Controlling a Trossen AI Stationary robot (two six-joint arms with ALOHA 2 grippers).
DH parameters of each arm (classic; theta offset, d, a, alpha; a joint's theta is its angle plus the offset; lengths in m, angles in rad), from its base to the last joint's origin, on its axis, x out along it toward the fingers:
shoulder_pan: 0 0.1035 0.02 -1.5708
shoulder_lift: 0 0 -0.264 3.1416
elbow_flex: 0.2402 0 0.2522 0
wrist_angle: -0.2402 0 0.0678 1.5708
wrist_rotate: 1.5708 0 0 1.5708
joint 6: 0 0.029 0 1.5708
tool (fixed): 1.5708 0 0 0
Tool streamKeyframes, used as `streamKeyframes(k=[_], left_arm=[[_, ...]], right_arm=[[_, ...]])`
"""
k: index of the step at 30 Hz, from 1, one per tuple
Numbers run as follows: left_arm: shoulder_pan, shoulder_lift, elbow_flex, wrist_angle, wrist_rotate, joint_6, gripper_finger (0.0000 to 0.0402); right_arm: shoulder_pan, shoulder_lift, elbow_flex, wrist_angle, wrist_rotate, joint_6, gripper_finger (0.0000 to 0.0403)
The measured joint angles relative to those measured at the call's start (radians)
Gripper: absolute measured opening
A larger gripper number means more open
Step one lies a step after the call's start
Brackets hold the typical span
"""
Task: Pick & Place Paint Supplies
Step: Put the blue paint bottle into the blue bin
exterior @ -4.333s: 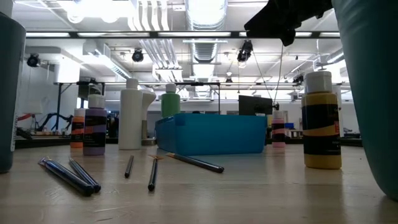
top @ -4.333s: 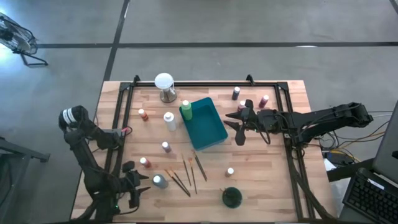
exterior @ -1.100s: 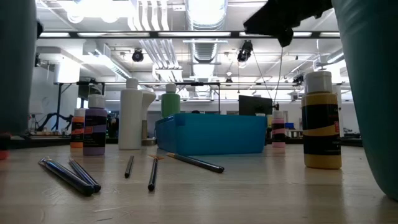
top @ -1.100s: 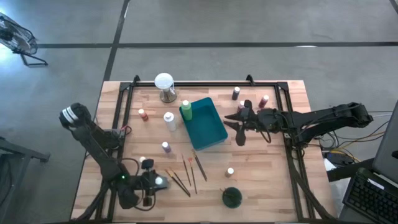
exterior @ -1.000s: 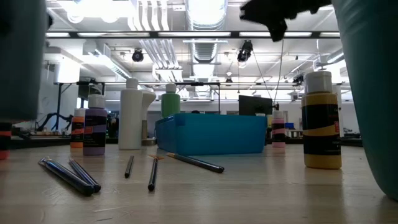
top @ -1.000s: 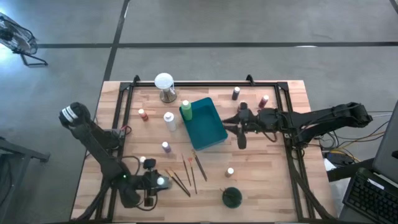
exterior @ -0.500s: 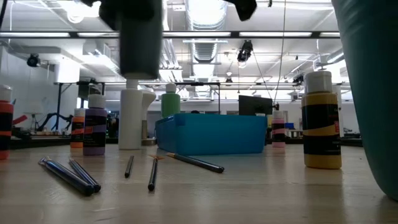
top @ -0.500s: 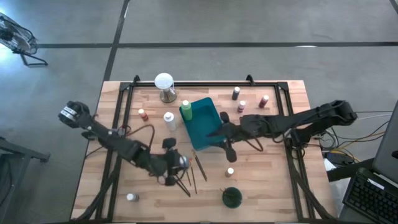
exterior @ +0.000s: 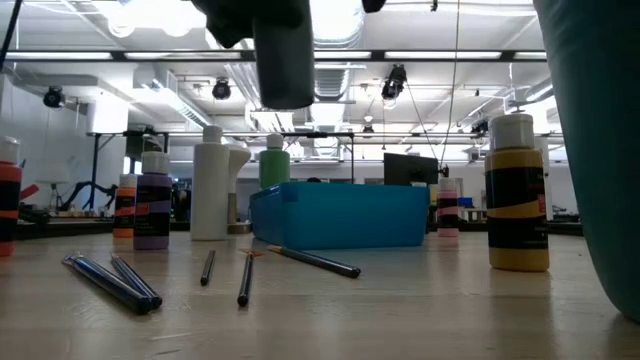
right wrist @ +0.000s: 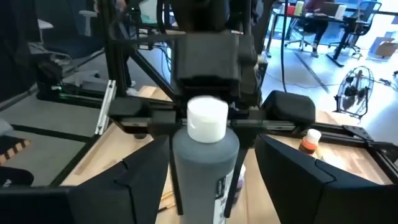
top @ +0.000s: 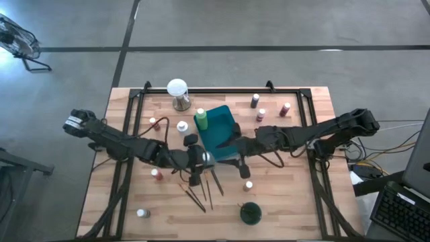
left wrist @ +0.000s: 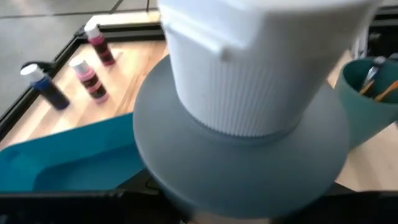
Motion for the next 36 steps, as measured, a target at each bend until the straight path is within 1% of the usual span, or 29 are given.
streamKeyframes(k=[3, 6, 10, 14, 20, 25, 36], left_arm=[[0.010, 0.000, 0.000, 0.028, 0.016, 0.028, 0.0162], [0.022, 0.000, 0.000, 0.077, 0.065, 0.051, 0.0162], [0.038, 0.000, 0.000, 0.099, 0.091, 0.073, 0.0162], [0.066, 0.007, 0.000, 0.119, 0.139, 0.073, 0.0160], [0.093, 0.032, 0.000, 0.137, 0.198, 0.085, 0.0160], [0.096, 0.036, 0.001, 0.156, 0.200, 0.099, 0.0160], [0.109, 0.042, 0.014, 0.149, 0.226, 0.120, 0.0160]], right_arm=[[0.000, 0.009, -0.002, 0.040, 0.000, -0.001, 0.0235], [0.001, 0.023, 0.000, 0.094, -0.002, -0.006, 0.0227], [0.000, 0.034, -0.001, 0.113, -0.008, -0.015, 0.0214], [0.000, 0.049, -0.001, 0.150, -0.011, -0.016, 0.0207], [0.000, 0.076, -0.001, 0.164, -0.010, -0.015, 0.0209], [0.000, 0.083, -0.001, 0.164, -0.010, -0.013, 0.0209], [-0.001, 0.085, -0.001, 0.181, -0.004, 0.007, 0.0163]])
